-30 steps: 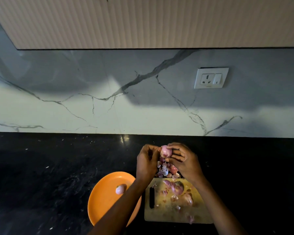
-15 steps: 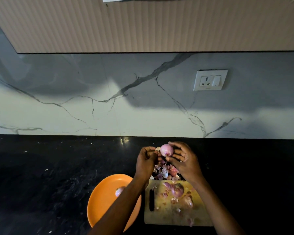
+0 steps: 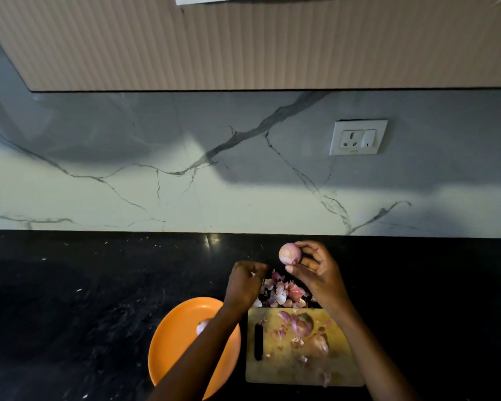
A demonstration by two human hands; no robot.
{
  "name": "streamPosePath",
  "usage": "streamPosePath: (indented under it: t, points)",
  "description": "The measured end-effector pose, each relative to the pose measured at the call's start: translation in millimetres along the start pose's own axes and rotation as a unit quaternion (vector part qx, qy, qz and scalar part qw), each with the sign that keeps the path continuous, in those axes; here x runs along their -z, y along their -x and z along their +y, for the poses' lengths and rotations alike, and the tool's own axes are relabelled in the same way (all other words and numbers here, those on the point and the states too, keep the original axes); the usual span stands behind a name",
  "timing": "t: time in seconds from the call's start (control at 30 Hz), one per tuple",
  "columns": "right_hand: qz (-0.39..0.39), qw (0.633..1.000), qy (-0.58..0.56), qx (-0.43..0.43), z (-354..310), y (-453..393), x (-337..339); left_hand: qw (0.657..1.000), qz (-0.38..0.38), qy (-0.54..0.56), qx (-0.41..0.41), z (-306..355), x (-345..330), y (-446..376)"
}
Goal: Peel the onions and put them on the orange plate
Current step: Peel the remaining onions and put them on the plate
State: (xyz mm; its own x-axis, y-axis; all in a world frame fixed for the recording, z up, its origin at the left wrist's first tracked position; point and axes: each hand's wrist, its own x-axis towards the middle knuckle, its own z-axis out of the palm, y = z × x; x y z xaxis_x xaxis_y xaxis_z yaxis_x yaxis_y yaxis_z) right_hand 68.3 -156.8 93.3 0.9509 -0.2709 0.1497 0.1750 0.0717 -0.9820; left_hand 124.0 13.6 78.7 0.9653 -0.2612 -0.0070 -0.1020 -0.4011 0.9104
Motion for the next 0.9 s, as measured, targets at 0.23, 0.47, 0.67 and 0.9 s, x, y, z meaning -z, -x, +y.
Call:
streamPosePath:
  t: [0.23, 0.47, 0.67, 0.9]
  points:
    - [-0.031, 0.998, -0.034, -0.03, -1.0, 1.0, 4.0, 0.984, -0.016, 0.176, -0.027, 22.9, -0.8, -0.1]
    - [-0.045, 0.995, -0.07, -0.053, 0.6, 1.8, 8.2, 0.974, -0.008, 0.228, 0.008, 21.4, -4.7, 2.9]
    - [-0.054, 0.996, -0.032, -0.068, -1.1, -0.2, 10.2, 0.961, -0.039, 0.274, 0.026, 23.9, -4.2, 6.7]
    - [-0.06, 0.996, -0.013, -0.066, 0.6, -3.4, 10.8, 0.959, -0.056, 0.273, 0.043, 26.8, -3.6, 3.2]
